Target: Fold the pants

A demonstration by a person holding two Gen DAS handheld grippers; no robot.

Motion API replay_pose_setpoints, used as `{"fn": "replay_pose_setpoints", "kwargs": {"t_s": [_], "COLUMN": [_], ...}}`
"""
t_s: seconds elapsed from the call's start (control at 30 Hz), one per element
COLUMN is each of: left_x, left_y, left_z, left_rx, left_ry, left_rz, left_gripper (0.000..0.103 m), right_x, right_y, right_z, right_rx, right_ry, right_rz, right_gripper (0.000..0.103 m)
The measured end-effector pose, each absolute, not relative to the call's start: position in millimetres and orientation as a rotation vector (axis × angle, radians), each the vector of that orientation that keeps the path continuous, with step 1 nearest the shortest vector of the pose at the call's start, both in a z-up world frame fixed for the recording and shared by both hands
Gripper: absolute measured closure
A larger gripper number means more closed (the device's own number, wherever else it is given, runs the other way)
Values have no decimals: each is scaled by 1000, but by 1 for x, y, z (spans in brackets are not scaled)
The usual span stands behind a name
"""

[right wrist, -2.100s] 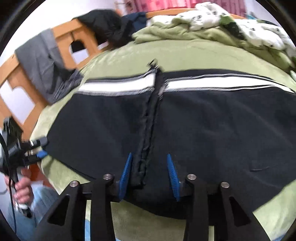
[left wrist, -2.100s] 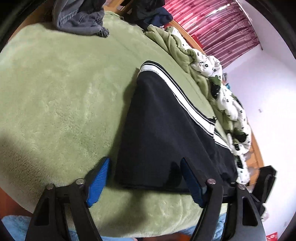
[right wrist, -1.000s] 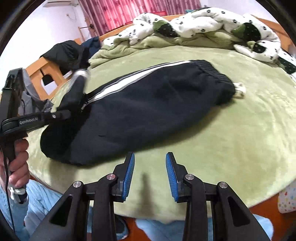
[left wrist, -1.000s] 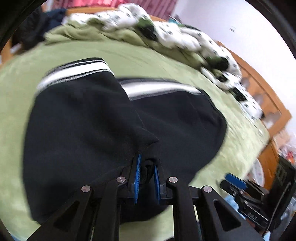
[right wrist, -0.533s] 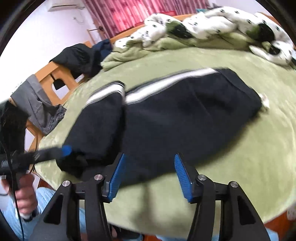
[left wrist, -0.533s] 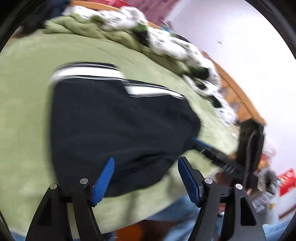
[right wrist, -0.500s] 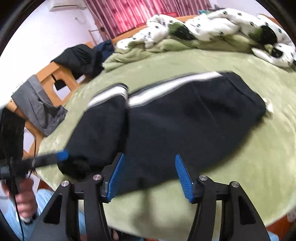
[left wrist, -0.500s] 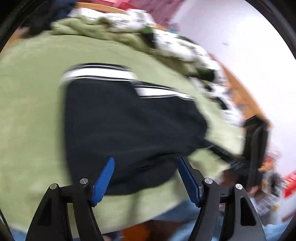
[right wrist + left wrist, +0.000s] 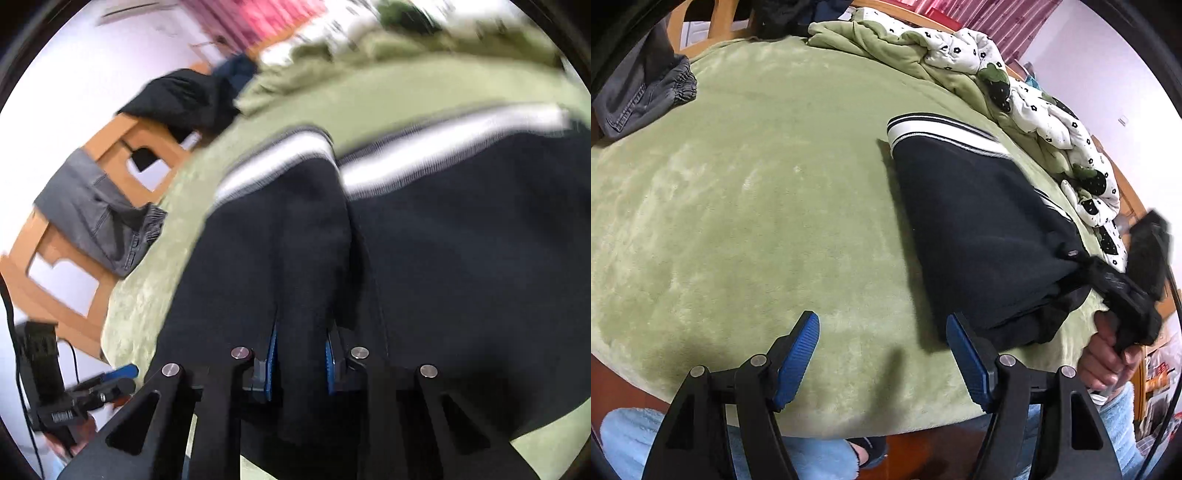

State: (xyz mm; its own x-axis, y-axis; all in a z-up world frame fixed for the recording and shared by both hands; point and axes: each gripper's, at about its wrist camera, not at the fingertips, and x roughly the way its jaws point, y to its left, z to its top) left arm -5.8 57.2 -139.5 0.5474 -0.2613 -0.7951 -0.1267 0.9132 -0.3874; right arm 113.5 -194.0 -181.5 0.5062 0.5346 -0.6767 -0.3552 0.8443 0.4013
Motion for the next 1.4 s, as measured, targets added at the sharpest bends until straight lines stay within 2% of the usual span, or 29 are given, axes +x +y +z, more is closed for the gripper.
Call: {"fn": "replay_pose_setpoints", "kwargs": {"t_s": [0.2,0.4,0.47,0.57,0.67,0.83,1.0,1.03,1.1,1.13,1.17,1.2,1.27,1.4], "left_x": [8,21,26,33,38,28,37,39,43,45,46,44,35,30], "left_y": [19,-29,-39,-57,-79,-131,-177,-182,-189,-188,-183,-172,-147,-136], "left_z": [-134,-131,-133,-135,-139,-138,-149,-149,-150,-150,-148,-145,-134,-152], "left_rx": [-433,-393,-405,-411,-379,-147,127,137,121,119,105,62,-33,-41], "left_ry": [983,983,996,1000,1045,1074,1035,1022,1016,1016,999,973,919,991], "left_rz": [-165,-257,-286,-316,-375,-470,-319,-315,-314,-287,-252,-244,-219,-239], "left_gripper": [34,34,34,34,34,34,34,36,56,75,88,88,89,89], "right_x": [105,112,115,126,129,121,124,121,120,120,119,118,114,106], "right_y": [-219,-321,-353,-405,-434,-433,-427,-428,-431,-433,-434,-436,-439,-447], "right_z": [-117,-80,-86,-126,-168,-165,-166,-166,-168,-169,-170,-170,-167,-166], "right_rx": [51,-8,-3,5,85,87,58,58,77,91,106,121,135,223], "right_ry": [708,587,599,683,753,725,739,738,743,746,746,739,710,675], "right_rz": [523,338,254,106,104,77,58,55,52,55,57,64,71,131], "right_gripper": [86,86,86,86,71,70,68,68,68,68,69,76,84,85]}}
